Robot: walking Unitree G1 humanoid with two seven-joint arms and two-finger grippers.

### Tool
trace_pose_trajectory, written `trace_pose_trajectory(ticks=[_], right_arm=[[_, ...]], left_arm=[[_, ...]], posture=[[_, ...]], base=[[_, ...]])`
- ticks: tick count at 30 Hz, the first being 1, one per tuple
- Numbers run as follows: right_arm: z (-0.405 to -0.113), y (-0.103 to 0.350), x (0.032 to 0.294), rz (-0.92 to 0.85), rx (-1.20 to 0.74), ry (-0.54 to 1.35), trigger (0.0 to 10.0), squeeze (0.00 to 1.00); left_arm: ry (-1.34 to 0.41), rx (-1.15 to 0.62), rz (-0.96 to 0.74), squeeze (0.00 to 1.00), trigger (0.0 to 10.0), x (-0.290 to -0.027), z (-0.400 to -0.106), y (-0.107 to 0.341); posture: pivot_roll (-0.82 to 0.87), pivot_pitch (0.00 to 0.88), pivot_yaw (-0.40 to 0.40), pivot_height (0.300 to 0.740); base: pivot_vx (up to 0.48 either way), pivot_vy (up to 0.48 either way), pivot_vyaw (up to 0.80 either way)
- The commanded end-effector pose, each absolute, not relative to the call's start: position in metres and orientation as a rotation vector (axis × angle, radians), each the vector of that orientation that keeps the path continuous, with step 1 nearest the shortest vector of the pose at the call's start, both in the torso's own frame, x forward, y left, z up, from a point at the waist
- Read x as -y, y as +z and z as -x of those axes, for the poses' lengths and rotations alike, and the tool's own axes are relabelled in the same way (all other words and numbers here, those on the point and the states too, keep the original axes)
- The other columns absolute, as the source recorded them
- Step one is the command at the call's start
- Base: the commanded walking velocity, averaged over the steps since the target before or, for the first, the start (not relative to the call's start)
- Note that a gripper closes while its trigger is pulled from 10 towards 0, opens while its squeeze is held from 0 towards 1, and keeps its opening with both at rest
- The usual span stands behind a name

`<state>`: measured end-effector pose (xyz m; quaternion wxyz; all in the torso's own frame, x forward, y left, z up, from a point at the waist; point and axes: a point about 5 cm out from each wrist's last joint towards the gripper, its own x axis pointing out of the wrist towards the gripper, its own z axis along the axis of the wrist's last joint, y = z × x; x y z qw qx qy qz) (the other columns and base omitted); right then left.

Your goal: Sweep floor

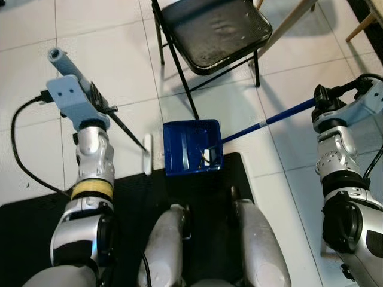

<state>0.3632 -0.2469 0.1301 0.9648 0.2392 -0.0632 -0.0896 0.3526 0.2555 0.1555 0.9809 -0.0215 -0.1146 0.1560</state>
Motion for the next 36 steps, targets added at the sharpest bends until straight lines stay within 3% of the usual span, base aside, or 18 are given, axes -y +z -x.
trace_pose_trajectory(ticks=[1, 9, 21, 36], right_arm=[[-0.361, 0.126, 0.247, -0.510, 0.131, -0.201, 10.0, 0.00], [-0.362, 0.120, 0.245, -0.466, 0.070, -0.261, 10.0, 0.00], [-0.363, 0.127, 0.261, -0.363, 0.037, -0.389, 10.0, 0.00], [-0.376, 0.154, 0.262, -0.332, 0.085, -0.349, 10.0, 0.00]], left_arm=[[0.332, 0.270, 0.006, 0.00, 10.0, -0.264, -0.351, 0.164], [0.336, 0.274, -0.021, 0.00, 10.0, -0.267, -0.356, 0.173], [0.330, 0.249, -0.005, 0.00, 10.0, -0.264, -0.359, 0.171], [0.384, 0.199, 0.019, 0.00, 10.0, -0.265, -0.368, 0.176]], posture=[[0.08, 0.436, 0.032, 0.740], [0.09, 0.473, 0.038, 0.740], [0.10, 0.484, 0.049, 0.740], [0.10, 0.468, 0.048, 0.740]], base=[[0.000, 0.000, 0.00], [0.000, 0.000, 0.00], [0.000, 0.000, 0.00], [0.000, 0.000, 0.00]])
